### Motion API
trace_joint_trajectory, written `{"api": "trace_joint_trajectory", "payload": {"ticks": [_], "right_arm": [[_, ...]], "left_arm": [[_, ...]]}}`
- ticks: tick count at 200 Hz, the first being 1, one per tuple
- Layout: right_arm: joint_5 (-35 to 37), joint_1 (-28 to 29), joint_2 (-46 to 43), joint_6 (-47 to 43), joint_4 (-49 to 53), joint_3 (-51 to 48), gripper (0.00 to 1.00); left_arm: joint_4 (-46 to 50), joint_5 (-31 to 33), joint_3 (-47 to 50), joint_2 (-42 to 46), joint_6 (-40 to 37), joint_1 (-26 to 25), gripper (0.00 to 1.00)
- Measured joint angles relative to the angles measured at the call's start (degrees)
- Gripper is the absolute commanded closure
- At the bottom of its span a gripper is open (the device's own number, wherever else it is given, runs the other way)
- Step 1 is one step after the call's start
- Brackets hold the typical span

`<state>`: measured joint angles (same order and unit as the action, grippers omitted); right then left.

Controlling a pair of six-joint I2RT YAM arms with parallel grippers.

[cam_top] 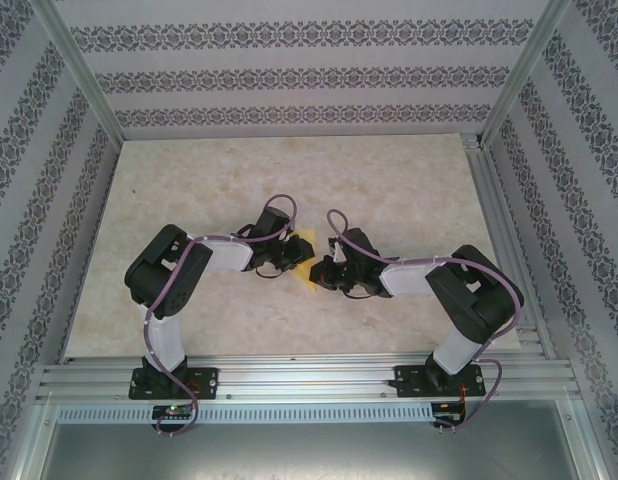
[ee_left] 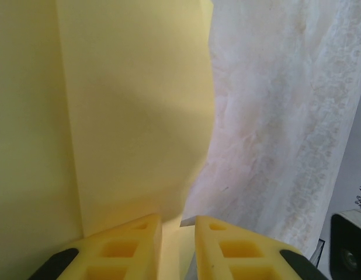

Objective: Fold a paper plane with a square sheet of paper (pick it up from the middle)
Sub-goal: Fourth fold the wing at the center of the table.

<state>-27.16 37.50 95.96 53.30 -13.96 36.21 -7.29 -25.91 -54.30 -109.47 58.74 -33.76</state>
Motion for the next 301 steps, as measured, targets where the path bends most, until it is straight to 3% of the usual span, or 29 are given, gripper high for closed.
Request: {"api": "trace_joint_trajectory", "payload": {"ticks": [103, 153, 301], "right_arm": [[1.64, 0.39, 1.46, -0.90, 3.06, 0.07, 0.95], [1.53, 0.83, -2.56, -1.92, 8.79, 1.97, 0.95], [0.57, 0.98, 1.38, -1.70, 5.09, 0.39, 0.97]], "left_arm": [[0.00, -0.81, -0.31, -0.37, 0.02, 0.00, 0.76], [0.02, -0.83, -0.39, -0.37, 0.00, 0.00, 0.76], [0.00, -0.87, -0.52, -0.52, -0.02, 0.00, 0.76]]}}
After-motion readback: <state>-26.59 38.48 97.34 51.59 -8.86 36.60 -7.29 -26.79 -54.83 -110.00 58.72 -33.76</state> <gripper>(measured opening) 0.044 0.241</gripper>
